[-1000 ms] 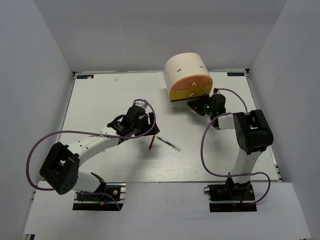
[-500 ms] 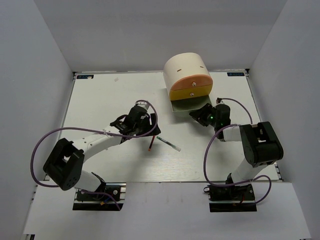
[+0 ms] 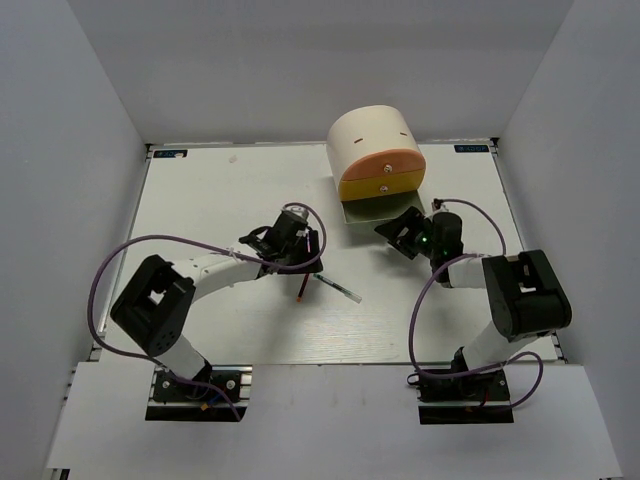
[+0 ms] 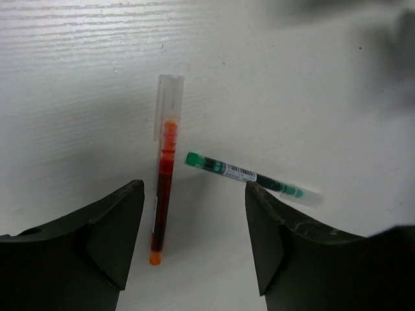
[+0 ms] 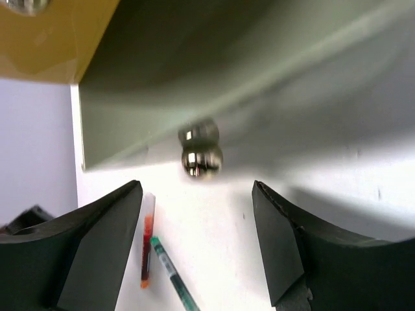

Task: Sort the stationery into containers
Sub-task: Pick up the pen from the center of the board.

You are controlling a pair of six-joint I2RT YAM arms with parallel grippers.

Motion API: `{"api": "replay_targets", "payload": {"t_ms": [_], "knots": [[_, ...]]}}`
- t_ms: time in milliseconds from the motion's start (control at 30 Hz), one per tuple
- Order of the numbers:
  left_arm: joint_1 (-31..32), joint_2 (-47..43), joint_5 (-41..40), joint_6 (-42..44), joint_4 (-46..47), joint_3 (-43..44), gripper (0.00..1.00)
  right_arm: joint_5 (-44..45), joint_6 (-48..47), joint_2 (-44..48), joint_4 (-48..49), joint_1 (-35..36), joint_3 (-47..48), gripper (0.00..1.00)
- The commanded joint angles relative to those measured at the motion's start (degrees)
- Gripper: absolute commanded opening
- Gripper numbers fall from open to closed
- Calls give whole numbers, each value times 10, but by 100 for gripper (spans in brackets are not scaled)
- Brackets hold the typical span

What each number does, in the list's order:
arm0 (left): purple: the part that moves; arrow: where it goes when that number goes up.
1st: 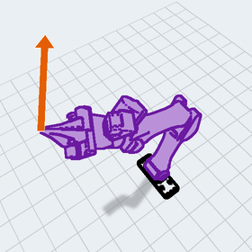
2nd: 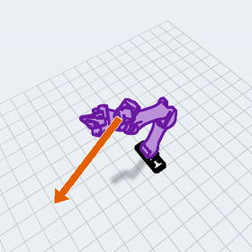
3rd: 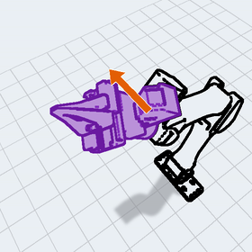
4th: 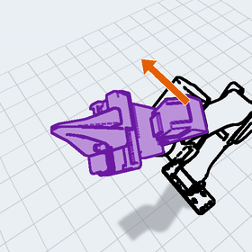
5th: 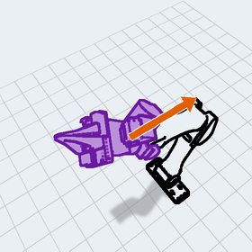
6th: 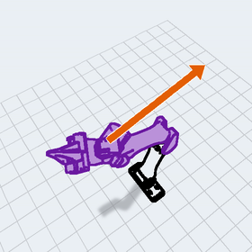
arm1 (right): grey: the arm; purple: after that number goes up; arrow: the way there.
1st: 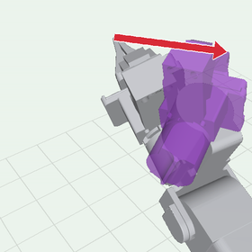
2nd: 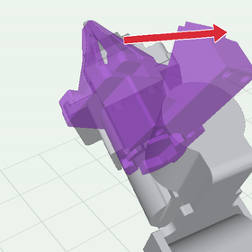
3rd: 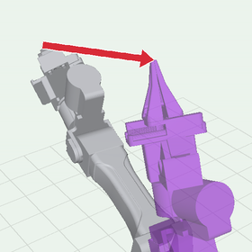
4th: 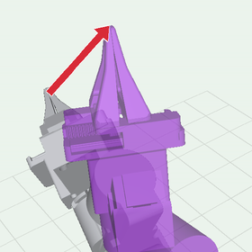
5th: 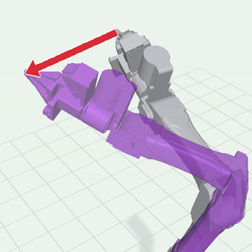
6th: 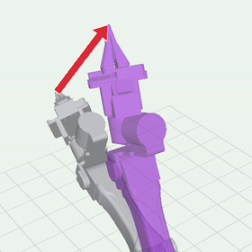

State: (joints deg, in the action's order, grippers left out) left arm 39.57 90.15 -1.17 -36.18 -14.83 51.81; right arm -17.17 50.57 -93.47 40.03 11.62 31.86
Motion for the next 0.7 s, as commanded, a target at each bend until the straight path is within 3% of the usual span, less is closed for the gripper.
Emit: {"api": "replay_targets", "payload": {"t_ms": [0, 333, 667], "knots": [[9, 15, -36, 10, -22, 37, 73, -9, -7, 43, 2, -2, -28, 75], [26, 108, -143, -4, -128, 131, 55, -30, -26, 164, -29, -26, -110, 73], [26, 173, -138, -9, -127, 163, 37, -68, -78, 276, -77, -37, -135, 73]]}}
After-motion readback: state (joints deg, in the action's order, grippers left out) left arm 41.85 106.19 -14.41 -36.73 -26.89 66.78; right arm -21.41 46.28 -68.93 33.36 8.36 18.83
